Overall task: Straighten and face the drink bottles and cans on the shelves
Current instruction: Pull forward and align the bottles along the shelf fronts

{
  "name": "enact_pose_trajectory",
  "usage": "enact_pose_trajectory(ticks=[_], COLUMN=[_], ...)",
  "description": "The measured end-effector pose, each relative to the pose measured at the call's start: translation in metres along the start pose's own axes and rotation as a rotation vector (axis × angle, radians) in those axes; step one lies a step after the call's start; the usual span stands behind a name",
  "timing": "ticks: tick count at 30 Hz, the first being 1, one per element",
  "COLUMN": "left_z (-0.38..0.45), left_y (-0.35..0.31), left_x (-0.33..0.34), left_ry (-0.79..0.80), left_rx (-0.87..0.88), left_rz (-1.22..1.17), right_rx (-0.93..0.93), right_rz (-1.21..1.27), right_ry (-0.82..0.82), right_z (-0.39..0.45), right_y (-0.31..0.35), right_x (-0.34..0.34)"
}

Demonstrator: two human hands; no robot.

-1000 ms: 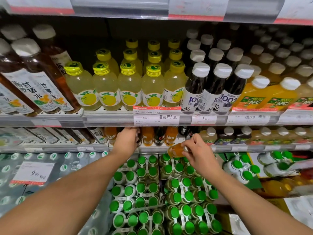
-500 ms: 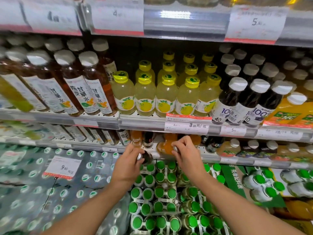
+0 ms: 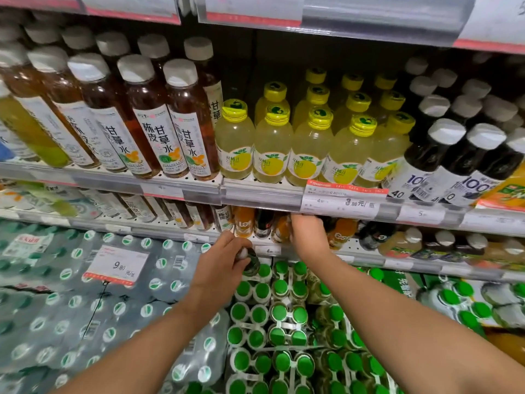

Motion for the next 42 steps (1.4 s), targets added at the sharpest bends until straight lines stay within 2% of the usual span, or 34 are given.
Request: enact_pose_trajectory(ticks=[6, 10, 14, 16, 20, 23, 26, 32, 37, 42], left_z=[0.0, 0.001, 0.003, 0.004, 0.008, 0.011, 0.017, 0.024, 0.026, 0.028], left_y=[0.003, 0.003, -0.001, -0.001, -0.002, -0.003, -0.007, -0.025, -0.056, -0.077], left_x=[-0.001, 0.001, 0.002, 0.006, 0.021, 0.031, 0.042, 0.075, 0.107, 0.135], left_ry=[-0.001, -0.009, -0.047, -0.055, -0.036, -0.038, -0.04, -0.016, 0.012, 0.063], left_rx=[-0.013, -0.012, -0.009, -0.014, -0.031, -0.051, -0.079, -0.079, -0.049, -0.059], left_rz=[0.002, 0.009, 0.017, 0.015, 0.033, 0.03, 0.048, 0.002, -0.085, -0.073], right_rx=[-0.031, -0.034, -0.048, -0.095, -0.135, -0.086, -0.113, -0.116, -0.041, 0.083], right_rz=[0.101, -0.021, -0.04, -0.055, 0.001, 0.225, 0.405, 0.548, 0.567, 0.559], right_ry=[0.104, 0.209, 0.254, 0.226, 0.069, -0.018, 0.002, 0.142, 0.152, 0.074], right_z=[0.017, 0.024, 0.023, 0.019, -0.001, -0.029, -0.057, -0.099, -0.111, -0.114], right_y=[0.004, 0.003, 0.002, 0.006, 0.004, -0.009, -0.015, -0.031, -0.053, -0.086], right_x=[0.004, 0.011, 0.012, 0.009, -0.003, -0.006, 0.007, 0.047, 0.054, 0.05])
Point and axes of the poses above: each hand's wrist, its own z-axis towards the middle knuckle, its own x-axis out of the palm, y = z × x, the point moved 10 cm from there along z, towards the middle knuckle, and after that the axes turned 15 degrees about -z, right-handed, at the moved point
